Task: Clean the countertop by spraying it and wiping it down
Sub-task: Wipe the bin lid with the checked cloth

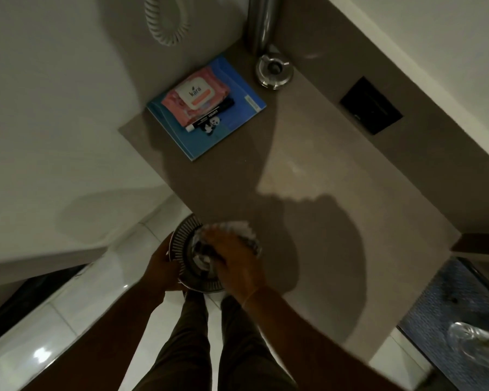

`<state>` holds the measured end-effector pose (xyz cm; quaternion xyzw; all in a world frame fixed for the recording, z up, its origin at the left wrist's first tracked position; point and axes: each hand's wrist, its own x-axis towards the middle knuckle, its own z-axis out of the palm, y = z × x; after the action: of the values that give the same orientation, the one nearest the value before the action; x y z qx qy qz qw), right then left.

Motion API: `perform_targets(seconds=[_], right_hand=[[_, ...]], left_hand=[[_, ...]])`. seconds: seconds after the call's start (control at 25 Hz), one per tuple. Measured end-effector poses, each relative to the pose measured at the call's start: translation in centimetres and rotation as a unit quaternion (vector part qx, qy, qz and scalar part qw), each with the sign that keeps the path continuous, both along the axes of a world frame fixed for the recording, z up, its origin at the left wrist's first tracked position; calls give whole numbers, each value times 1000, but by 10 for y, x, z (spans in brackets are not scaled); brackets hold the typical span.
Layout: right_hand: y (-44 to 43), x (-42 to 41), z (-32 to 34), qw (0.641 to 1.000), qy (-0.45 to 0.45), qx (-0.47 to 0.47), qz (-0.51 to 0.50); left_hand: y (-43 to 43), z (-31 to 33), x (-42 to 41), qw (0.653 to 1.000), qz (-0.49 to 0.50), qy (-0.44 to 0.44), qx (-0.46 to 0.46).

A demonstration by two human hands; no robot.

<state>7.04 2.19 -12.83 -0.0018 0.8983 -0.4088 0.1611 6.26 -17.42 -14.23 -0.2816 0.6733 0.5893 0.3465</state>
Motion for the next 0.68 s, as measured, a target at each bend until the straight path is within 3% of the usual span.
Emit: perform_targets(seconds=[0.08,0.12,0.24,0.32,0.44,0.56,0.68], right_hand=[[-31,44,23,987,-91,-130,-22],[-35,44,39,984,-82,-148,-63],[30,-2,41,953,-68,-142,-259],[90,-53,58,935,-7,-93,-341],[175,-137,59,878,54,3,-475],[204,-196,31,914,61,87,-392],[179,-227,6,941,73,140,-298]], left_hand=[[-1,7,-3,999,13,-23,-18],[-1,10,-3,1000,14,-19,-16],[-3,18,-4,999,-12,32,-5],[-3,22,-3,999,-9,50,2],[-1,23,-1,999,13,51,12],[-4,20,2,998,23,59,15],[-7,13,4,997,17,75,20]])
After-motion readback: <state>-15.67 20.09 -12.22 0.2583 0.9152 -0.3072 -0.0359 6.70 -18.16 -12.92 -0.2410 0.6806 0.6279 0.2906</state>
